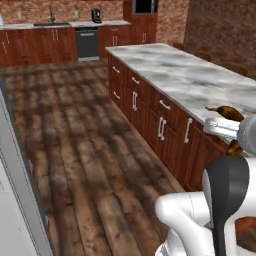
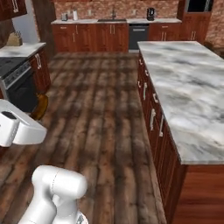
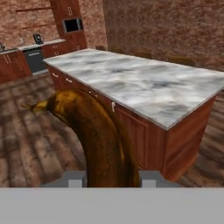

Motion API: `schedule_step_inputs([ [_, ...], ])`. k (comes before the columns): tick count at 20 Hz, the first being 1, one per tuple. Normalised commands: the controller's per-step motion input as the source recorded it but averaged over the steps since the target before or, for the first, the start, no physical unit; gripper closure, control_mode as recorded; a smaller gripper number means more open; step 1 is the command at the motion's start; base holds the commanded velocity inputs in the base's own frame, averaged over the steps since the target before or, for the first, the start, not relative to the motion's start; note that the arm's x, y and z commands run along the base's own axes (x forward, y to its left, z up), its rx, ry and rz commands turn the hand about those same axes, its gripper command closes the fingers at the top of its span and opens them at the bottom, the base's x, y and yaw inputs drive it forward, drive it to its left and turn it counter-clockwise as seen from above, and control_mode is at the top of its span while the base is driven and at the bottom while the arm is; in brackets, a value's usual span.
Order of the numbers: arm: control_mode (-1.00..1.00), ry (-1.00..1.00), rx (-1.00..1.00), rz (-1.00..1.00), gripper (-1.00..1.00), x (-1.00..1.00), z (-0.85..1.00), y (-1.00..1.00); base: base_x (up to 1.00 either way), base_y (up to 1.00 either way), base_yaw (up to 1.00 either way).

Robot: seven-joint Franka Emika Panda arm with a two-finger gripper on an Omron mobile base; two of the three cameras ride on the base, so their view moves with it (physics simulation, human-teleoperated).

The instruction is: Pick up both bananas from the fridge and place them inside the tupperware on the counter.

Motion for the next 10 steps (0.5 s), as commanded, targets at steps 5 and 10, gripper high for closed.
schedule_step_inputs([
  [5, 1.00, 0.00, 0.00, 0.00, 1.00, 0.00, 0.00, 0.00, 1.00, -0.37, 0.38],
  [10, 1.00, 0.00, 0.00, 0.00, 1.00, 0.00, 0.00, 0.00, 1.00, -0.21, 0.78],
])
